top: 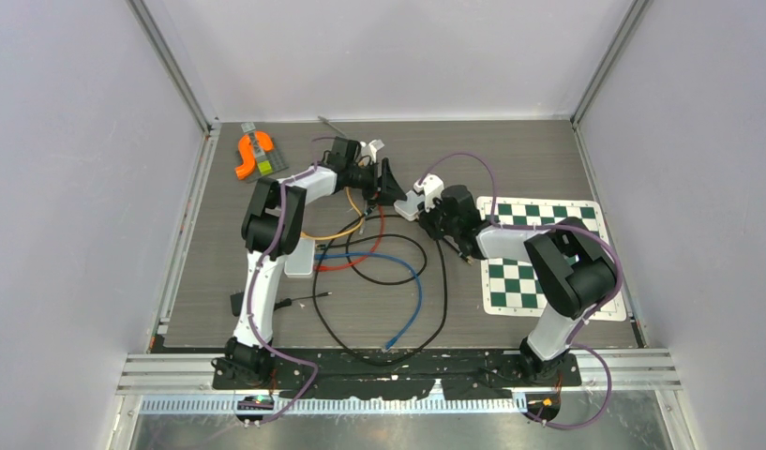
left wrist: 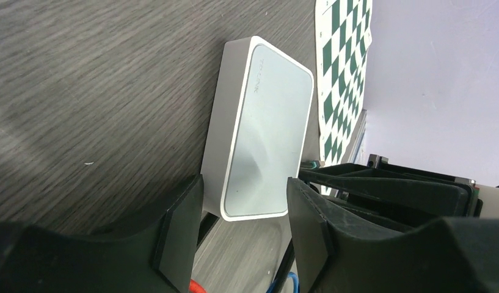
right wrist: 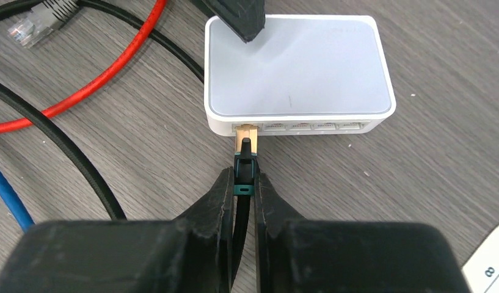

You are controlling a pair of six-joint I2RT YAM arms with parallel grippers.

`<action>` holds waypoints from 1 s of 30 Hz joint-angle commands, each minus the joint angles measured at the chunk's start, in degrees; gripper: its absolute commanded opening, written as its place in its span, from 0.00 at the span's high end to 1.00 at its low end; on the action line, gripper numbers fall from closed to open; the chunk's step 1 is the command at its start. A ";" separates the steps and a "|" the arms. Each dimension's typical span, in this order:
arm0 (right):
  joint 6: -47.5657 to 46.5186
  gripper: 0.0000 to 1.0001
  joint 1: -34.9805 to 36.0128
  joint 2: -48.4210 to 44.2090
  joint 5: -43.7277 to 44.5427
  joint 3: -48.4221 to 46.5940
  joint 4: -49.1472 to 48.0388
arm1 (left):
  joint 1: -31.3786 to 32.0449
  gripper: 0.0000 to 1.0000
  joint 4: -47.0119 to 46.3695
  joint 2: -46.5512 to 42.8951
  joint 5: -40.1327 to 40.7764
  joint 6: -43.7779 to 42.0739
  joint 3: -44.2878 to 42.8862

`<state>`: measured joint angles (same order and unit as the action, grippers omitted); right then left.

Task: Insert the plug into the switch port
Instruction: Insert the connector into the switch port.

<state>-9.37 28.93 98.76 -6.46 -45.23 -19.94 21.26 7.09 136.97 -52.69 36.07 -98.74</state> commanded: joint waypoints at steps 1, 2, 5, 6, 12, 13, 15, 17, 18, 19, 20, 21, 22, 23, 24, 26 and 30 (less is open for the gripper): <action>-3.62 0.95 0.76 -3.79 -1.43 -4.78 -8.32 | 4.23 0.47 -1.10 -4.43 -12.09 5.04 0.93; -3.94 0.95 0.80 -3.56 -1.53 -5.26 -7.90 | 4.23 0.47 -1.53 -4.47 -12.40 5.32 1.11; -5.71 0.95 0.78 -2.71 -3.98 -6.68 -7.66 | 4.40 0.47 -5.76 -4.60 -13.82 8.30 2.30; -6.08 0.95 0.78 -2.19 -4.56 -6.92 -7.70 | 4.41 0.48 -7.32 -4.53 -14.38 9.18 2.76; -9.87 0.95 0.67 0.17 -5.84 -11.48 -2.73 | 4.49 0.49 -13.40 -4.96 -16.08 11.82 5.02; -10.14 0.95 0.69 0.35 -5.93 -11.77 -1.98 | 4.50 0.50 -13.53 -4.88 -16.17 11.83 4.97; -11.19 0.95 0.65 0.56 -6.53 -12.75 -0.47 | 4.50 0.50 -13.86 -4.75 -16.30 11.74 4.95; -12.36 0.95 0.61 0.82 -6.73 -14.95 3.31 | 4.50 0.50 -14.30 -4.76 -16.08 11.45 5.07; -13.03 0.95 0.56 0.95 -6.77 -16.68 6.53 | 4.50 0.50 -14.64 -4.84 -15.87 11.27 5.19; -13.35 0.95 0.42 1.18 -7.06 -17.54 8.27 | 4.50 0.51 -14.87 -5.01 -15.64 11.11 5.33; -14.02 0.95 0.38 1.42 -7.49 -19.22 11.64 | 4.50 0.51 -14.84 -5.04 -15.26 10.86 5.37; -14.83 0.95 0.35 1.56 -7.50 -19.95 13.11 | 4.50 0.51 -14.75 -5.04 -14.78 10.64 5.24; -15.17 0.95 0.34 1.73 -7.56 -21.01 15.64 | 4.50 0.51 -14.74 -5.06 -14.53 10.52 5.12; -16.04 0.95 0.28 1.76 -7.67 -21.37 16.70 | 4.50 0.51 -14.66 -4.97 -14.31 10.47 5.07; -16.48 0.95 0.31 1.82 -8.08 -21.89 18.32 | 4.50 0.52 -14.59 -4.88 -14.15 10.36 4.88; -17.19 0.95 0.21 2.09 -8.39 -22.43 19.27 | 4.50 0.52 -14.31 -4.65 -13.94 10.20 4.62; -17.33 0.95 0.18 4.58 -7.60 -27.36 26.24 | 4.50 0.53 -11.47 -4.52 -13.11 8.40 3.98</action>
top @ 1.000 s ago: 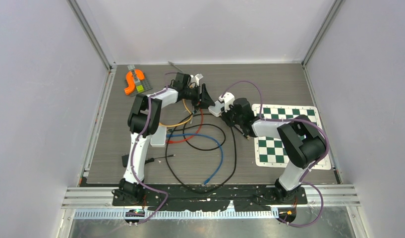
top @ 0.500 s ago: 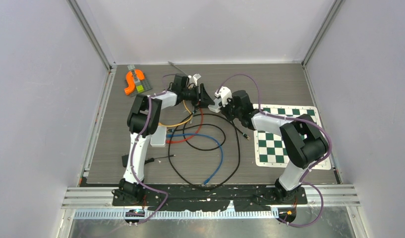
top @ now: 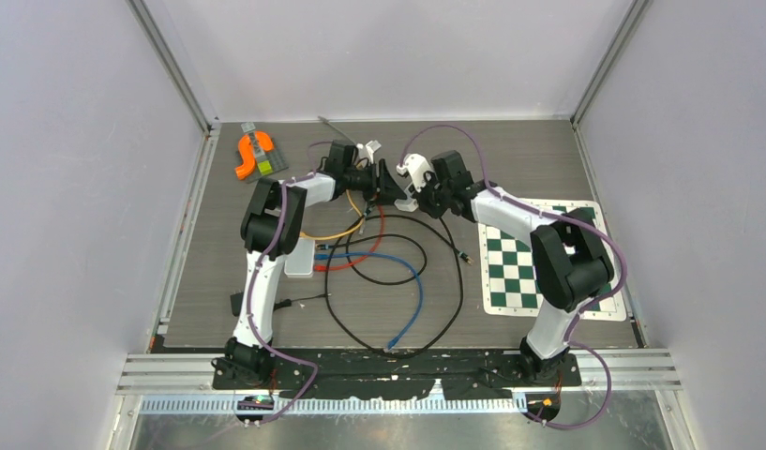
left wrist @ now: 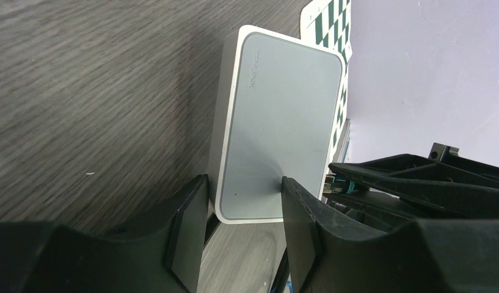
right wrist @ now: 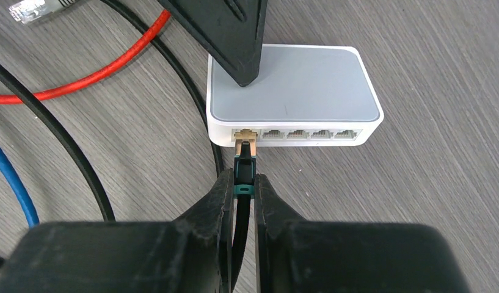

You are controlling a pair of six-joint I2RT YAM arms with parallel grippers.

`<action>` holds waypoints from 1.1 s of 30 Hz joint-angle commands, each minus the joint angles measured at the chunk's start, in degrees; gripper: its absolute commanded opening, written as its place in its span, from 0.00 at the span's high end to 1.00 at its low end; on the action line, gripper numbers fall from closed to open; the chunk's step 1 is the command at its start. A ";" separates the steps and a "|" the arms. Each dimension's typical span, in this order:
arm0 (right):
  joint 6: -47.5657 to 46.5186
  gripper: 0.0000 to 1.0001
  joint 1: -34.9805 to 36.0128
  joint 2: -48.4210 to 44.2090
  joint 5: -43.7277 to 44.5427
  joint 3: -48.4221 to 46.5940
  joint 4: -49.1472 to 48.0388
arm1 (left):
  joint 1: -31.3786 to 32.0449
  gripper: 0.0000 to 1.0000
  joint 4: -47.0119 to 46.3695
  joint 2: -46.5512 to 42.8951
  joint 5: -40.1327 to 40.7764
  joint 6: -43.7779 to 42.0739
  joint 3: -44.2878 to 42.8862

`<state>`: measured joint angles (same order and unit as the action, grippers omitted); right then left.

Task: Insert the plug into the switch port
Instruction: Insert the connector into the switch port.

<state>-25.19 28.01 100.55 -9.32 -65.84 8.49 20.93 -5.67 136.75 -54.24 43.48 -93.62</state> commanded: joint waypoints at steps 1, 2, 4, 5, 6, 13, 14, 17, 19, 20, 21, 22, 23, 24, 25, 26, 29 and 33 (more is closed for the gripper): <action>-1.46 0.95 1.13 2.97 -4.83 -7.24 -2.09 | 4.89 0.53 1.70 -4.30 -11.43 0.67 -1.12; -1.40 0.95 1.05 3.16 -5.00 -7.17 -2.76 | 4.83 0.53 1.79 -4.30 -11.41 0.50 -1.06; -1.78 0.95 1.08 3.36 -5.62 -6.93 -3.85 | 4.88 0.53 1.93 -4.03 -11.31 0.46 -1.11; -2.32 0.95 1.08 3.84 -6.17 -7.41 -3.84 | 4.85 0.53 2.07 -3.80 -11.33 0.46 -1.21; -2.63 0.95 1.13 4.20 -6.33 -7.79 -3.07 | 4.84 0.54 2.26 -3.71 -11.42 0.41 -1.29; -3.96 0.95 1.13 5.68 -7.01 -9.53 -2.71 | 4.91 0.54 3.17 -3.77 -11.95 -0.23 -1.47; -4.51 0.95 1.10 5.65 -8.01 -8.72 -3.45 | 4.96 0.54 2.94 -3.85 -12.14 0.02 -1.38; -5.49 0.95 1.13 6.08 -9.88 -8.30 -5.85 | 5.13 0.54 2.86 -4.16 -12.30 0.24 -1.39; -5.34 0.95 1.18 7.18 -9.98 -9.98 -4.34 | 5.24 0.54 3.08 -4.24 -12.32 0.24 -1.61; -5.19 0.95 1.17 8.23 -9.63 -11.95 -3.21 | 5.33 0.54 3.07 -4.26 -12.42 0.44 -1.75; -4.97 0.95 1.17 8.64 -9.47 -12.69 -1.70 | 5.41 0.54 2.92 -4.17 -12.46 0.77 -1.89; -4.92 0.95 1.17 9.19 -9.59 -13.40 -1.49 | 5.51 0.54 2.43 -4.05 -12.73 1.24 -1.95; -5.10 0.95 1.24 9.29 -9.93 -13.46 -1.97 | 5.59 0.54 1.85 -3.96 -12.97 1.70 -1.78; -5.16 0.95 1.29 9.48 -10.02 -13.26 -2.67 | 5.68 0.54 1.18 -3.92 -13.03 2.11 -1.56; -5.21 0.95 1.40 9.57 -10.08 -13.17 -2.99 | 5.74 0.54 0.80 -3.82 -13.00 2.39 -1.37; -5.17 0.95 1.42 9.97 -10.09 -13.15 -3.40 | 5.78 0.54 0.08 -3.71 -13.17 2.84 -1.12; -5.13 0.95 1.83 10.66 -10.57 -13.02 -4.39 | 6.21 0.55 -2.81 -3.28 -13.70 4.93 -0.34; -4.73 0.95 2.81 11.52 -10.77 -12.12 -7.56 | 7.11 0.55 -8.82 -2.64 -14.84 9.65 0.77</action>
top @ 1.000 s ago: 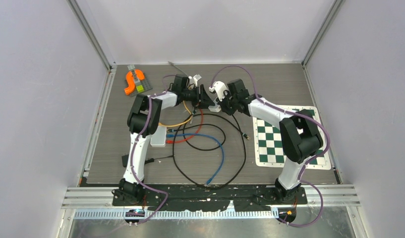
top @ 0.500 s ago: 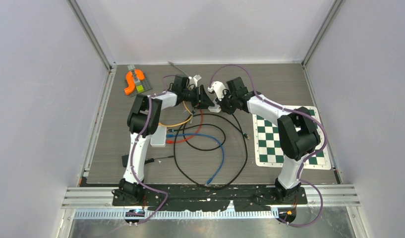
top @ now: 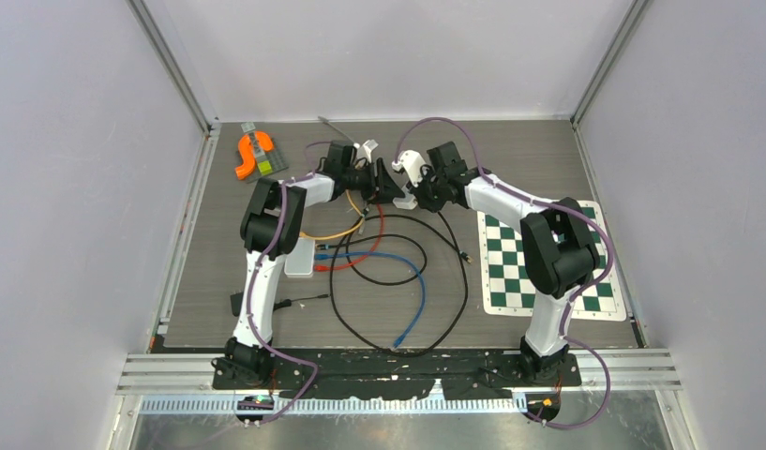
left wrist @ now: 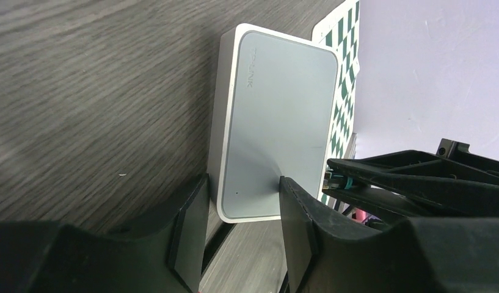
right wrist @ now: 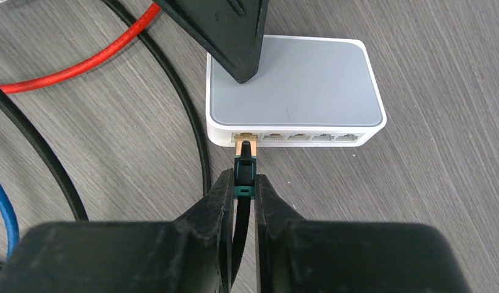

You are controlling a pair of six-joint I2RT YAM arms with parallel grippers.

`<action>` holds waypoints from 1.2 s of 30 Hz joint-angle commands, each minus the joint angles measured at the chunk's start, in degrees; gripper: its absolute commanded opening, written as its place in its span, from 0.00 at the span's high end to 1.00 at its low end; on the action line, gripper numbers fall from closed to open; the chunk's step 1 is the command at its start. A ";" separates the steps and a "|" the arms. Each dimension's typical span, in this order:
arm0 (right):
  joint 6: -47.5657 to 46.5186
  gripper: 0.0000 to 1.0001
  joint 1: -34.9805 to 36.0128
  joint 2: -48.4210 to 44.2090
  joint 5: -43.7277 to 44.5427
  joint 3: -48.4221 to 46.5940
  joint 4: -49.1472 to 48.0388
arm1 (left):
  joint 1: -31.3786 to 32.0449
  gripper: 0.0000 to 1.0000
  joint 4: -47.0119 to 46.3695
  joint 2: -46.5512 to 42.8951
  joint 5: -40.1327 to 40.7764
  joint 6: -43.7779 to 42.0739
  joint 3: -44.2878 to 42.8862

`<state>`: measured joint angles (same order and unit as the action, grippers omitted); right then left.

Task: Insert the plug into the switch port
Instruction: Insert the connector into the switch port.

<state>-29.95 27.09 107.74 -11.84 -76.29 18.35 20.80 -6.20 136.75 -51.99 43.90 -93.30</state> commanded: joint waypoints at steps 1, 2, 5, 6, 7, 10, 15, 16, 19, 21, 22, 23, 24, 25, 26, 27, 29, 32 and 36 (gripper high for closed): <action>0.23 0.95 4.15 4.63 -8.14 -1.60 -17.85 | 7.42 0.56 -10.19 -2.55 -17.36 10.66 0.72; 0.90 0.95 4.30 4.69 -7.77 -1.34 -19.16 | 7.61 0.56 -11.78 -2.44 -17.63 12.29 1.07; 2.91 0.95 4.71 4.49 -7.63 -0.34 -23.80 | 7.77 0.58 -14.81 -2.56 -17.72 14.63 2.27; 4.08 0.95 4.72 3.99 -7.67 0.62 -24.85 | 7.77 0.60 -15.19 -2.86 -17.67 14.81 2.77; 4.45 0.95 4.72 3.58 -7.49 1.19 -26.85 | 7.77 0.60 -15.17 -3.40 -17.36 14.82 3.30; 5.17 0.95 4.44 0.94 -5.07 5.54 -30.76 | 7.77 0.59 -14.77 -5.80 -15.99 14.28 4.51; 7.21 0.95 2.81 -2.00 -6.16 9.29 -34.29 | 7.68 0.56 -12.43 -9.45 -13.50 13.62 4.23; 7.11 0.95 2.73 -2.38 -6.26 9.60 -33.89 | 7.68 0.56 -11.47 -10.01 -13.12 13.07 3.93; 7.48 0.95 2.75 -2.80 -6.03 10.26 -34.10 | 7.67 0.56 -8.58 -11.11 -12.29 11.54 3.51; 8.44 0.95 2.71 -3.48 -5.14 11.71 -36.09 | 7.60 0.56 -7.92 -11.80 -11.75 11.31 4.20; 8.82 0.95 2.66 -3.87 -4.74 12.69 -37.37 | 7.50 0.55 -7.72 -12.55 -11.59 11.26 4.72; 9.40 0.95 2.59 -3.91 -4.04 12.98 -37.62 | 7.35 0.52 -7.54 -13.38 -11.45 11.41 5.33; 9.53 0.95 2.39 -3.72 -3.79 12.98 -37.49 | 7.12 0.50 -6.77 -14.43 -10.86 11.29 6.07; 9.97 0.95 2.24 -3.47 -3.54 13.02 -37.37 | 6.84 0.49 -4.84 -15.50 -9.87 10.56 6.65; 10.76 0.95 1.69 -3.44 -3.70 13.28 -38.00 | 6.43 0.47 -2.65 -16.58 -8.97 9.42 6.85; 11.26 0.95 1.36 -3.73 -3.84 14.13 -38.77 | 6.00 0.45 0.09 -17.76 -7.63 7.86 6.85; 12.75 0.95 0.29 -4.53 -3.92 15.90 -41.42 | 4.91 0.42 5.25 -19.93 -4.45 4.98 6.67; 14.65 0.95 -0.64 -5.63 -3.96 18.17 -45.41 | 3.66 0.36 8.65 -22.89 -0.08 2.74 7.18; 16.63 0.95 -1.86 -7.06 -4.89 21.75 -50.86 | 2.98 0.32 12.58 -26.31 4.53 -0.62 6.60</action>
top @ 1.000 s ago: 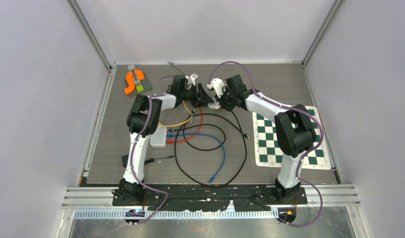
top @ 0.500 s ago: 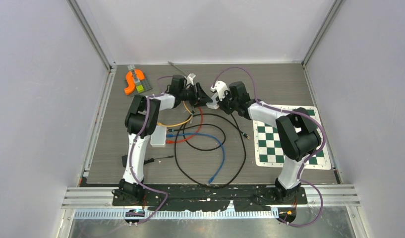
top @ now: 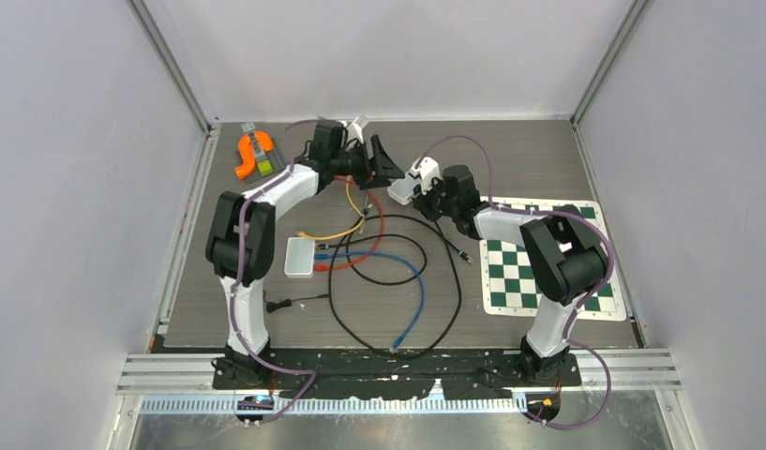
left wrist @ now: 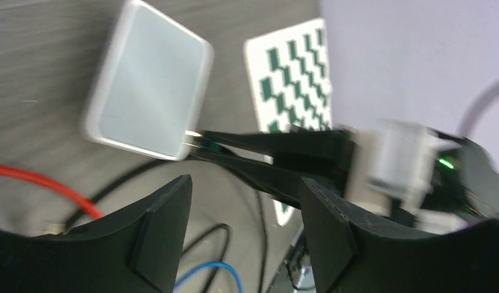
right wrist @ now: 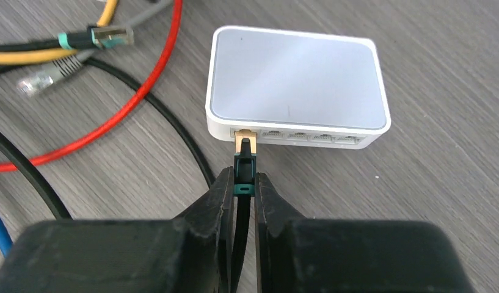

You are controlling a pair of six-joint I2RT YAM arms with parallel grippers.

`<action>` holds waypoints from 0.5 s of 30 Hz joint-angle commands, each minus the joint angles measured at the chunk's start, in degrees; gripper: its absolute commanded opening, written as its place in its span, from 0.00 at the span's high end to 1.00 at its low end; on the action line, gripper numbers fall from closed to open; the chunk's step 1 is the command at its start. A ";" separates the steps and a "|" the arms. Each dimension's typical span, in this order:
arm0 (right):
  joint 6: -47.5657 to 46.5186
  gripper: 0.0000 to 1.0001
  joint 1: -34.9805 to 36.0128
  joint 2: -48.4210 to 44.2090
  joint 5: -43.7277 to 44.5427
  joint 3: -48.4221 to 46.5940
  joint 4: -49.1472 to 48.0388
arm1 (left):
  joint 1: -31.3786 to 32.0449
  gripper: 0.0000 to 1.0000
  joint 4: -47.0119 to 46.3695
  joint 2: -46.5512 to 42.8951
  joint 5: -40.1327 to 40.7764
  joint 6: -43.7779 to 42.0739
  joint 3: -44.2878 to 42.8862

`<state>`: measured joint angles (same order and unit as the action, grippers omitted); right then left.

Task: Insert the plug into the switch port
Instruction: Insert the connector into the switch port.

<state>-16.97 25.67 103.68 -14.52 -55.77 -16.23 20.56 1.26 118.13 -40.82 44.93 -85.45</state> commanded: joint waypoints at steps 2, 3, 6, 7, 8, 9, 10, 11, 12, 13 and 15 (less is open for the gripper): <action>4.72 0.95 -0.85 -3.65 -2.50 2.93 -19.04 | 3.17 0.31 7.47 -8.53 -4.92 -3.12 -1.78; 5.09 0.95 -1.01 -4.03 -2.64 4.04 -21.17 | 3.17 0.31 8.85 -8.75 -4.20 -4.06 -2.08; 6.86 0.95 -1.54 -4.40 -2.79 5.13 -22.90 | 3.10 0.31 13.08 -8.67 -2.10 -5.97 -2.89; 6.95 0.95 -1.69 -4.42 -2.59 4.92 -22.23 | 3.01 0.31 13.38 -8.76 -1.64 -6.07 -2.43; 6.95 0.95 -1.74 -4.62 -2.60 5.50 -22.33 | 2.81 0.31 13.36 -9.02 -0.68 -5.98 -1.85; 7.02 0.95 -1.80 -4.84 -2.79 6.03 -23.76 | 2.63 0.31 13.64 -9.37 0.64 -5.93 -1.25; 7.12 0.95 -1.82 -5.34 -2.79 7.19 -24.59 | 2.45 0.31 14.25 -9.85 1.99 -6.06 -0.70; 7.30 0.95 -1.83 -5.69 -2.68 7.62 -25.71 | 2.20 0.31 14.45 -10.34 3.31 -6.23 -0.17; 7.35 0.95 -1.87 -6.32 -2.56 8.22 -25.96 | 1.99 0.31 14.05 -10.92 4.26 -6.07 0.59; 7.47 0.95 -1.86 -6.61 -2.29 8.40 -26.20 | 1.69 0.30 13.13 -11.78 4.98 -5.58 1.51; 7.86 0.95 -1.85 -7.66 -2.23 8.96 -26.87 | 1.14 0.30 10.53 -12.88 5.47 -3.92 3.14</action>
<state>-10.48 23.92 100.73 -16.62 -47.33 -35.38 22.92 13.15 109.75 -38.57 40.16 -84.77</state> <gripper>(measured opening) 0.171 0.697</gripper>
